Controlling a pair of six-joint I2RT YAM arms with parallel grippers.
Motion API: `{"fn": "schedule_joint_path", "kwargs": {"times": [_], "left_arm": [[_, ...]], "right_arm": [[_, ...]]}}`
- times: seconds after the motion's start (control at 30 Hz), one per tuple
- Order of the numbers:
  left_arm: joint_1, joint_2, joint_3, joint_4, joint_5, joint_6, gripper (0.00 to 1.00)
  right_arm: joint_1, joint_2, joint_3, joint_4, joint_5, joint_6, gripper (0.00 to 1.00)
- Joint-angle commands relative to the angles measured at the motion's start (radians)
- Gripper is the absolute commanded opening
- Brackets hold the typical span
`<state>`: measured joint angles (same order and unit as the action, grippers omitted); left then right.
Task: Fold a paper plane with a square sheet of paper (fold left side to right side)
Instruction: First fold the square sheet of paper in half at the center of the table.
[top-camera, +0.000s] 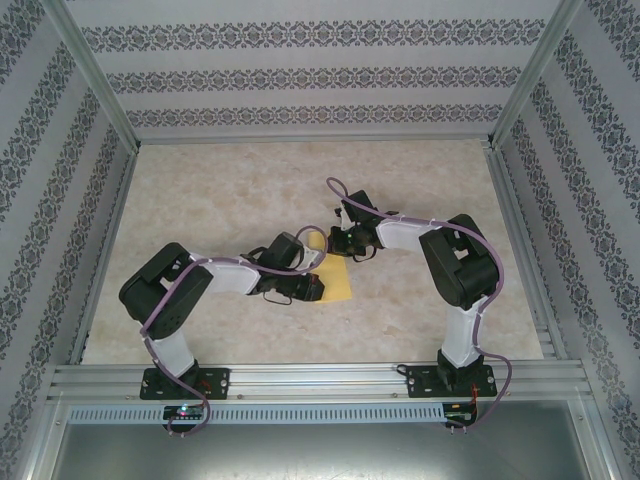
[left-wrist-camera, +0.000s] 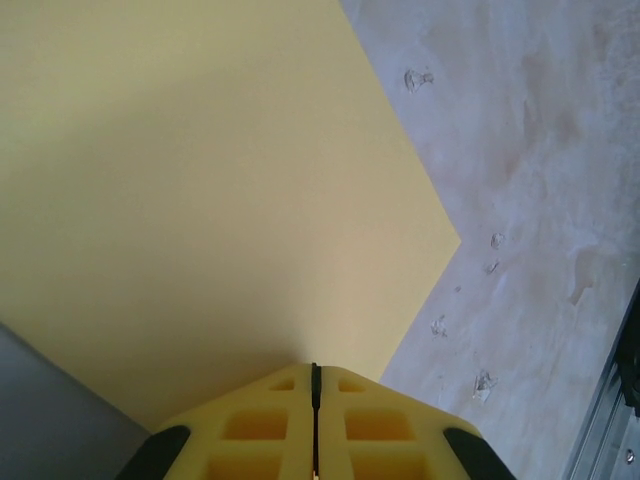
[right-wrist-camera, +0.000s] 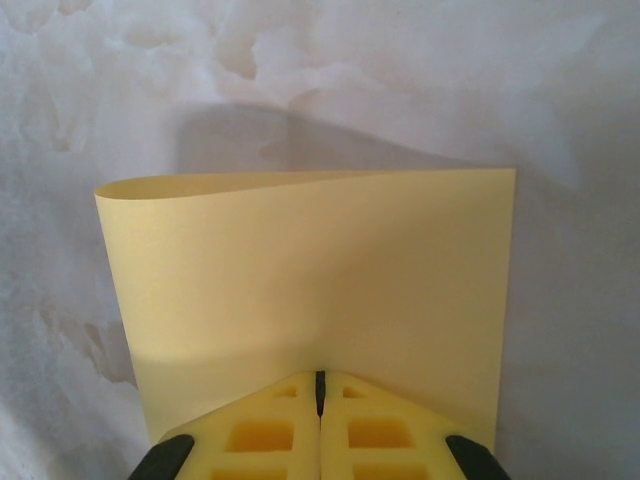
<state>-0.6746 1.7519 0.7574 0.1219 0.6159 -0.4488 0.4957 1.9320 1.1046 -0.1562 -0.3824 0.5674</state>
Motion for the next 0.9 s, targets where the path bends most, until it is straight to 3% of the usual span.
{"fn": "schedule_joint_path", "kwargs": {"times": [0.0,0.87], "left_arm": [[-0.026,-0.015,-0.049,-0.061,-0.005,0.008,0.09],[-0.047,-0.202,-0.097,-0.118,0.006,-0.027,0.07]], "right_arm": [[0.012,0.013,-0.005,-0.095,0.062,-0.026,0.05],[0.012,0.019,0.01,-0.101,0.057,-0.035,0.05]]}}
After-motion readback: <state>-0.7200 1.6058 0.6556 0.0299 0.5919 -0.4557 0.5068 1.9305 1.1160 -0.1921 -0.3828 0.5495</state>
